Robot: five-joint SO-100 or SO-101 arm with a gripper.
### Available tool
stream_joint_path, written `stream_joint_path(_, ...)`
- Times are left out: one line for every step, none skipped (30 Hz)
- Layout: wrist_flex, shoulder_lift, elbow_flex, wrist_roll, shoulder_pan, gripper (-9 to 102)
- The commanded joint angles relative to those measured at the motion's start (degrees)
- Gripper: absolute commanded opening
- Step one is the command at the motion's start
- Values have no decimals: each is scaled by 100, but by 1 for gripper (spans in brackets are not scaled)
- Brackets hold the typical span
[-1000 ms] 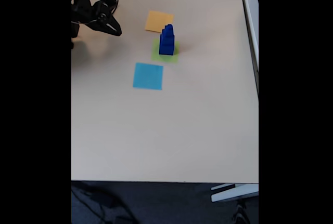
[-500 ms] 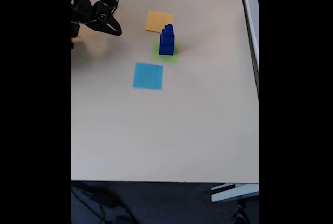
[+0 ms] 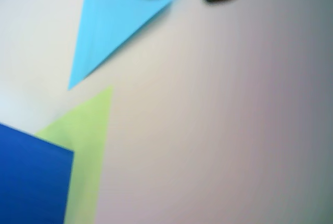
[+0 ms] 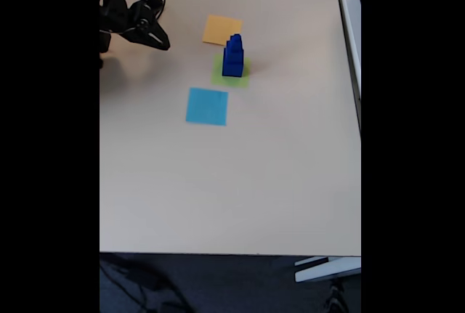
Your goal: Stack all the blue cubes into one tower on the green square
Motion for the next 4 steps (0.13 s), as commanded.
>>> stream_joint_path(35,149,35,-53,-53,0)
stream_joint_path(35,149,35,-53,-53,0)
stream_joint_path(35,149,35,-53,-53,0)
stream_joint_path(35,149,35,-53,-53,0)
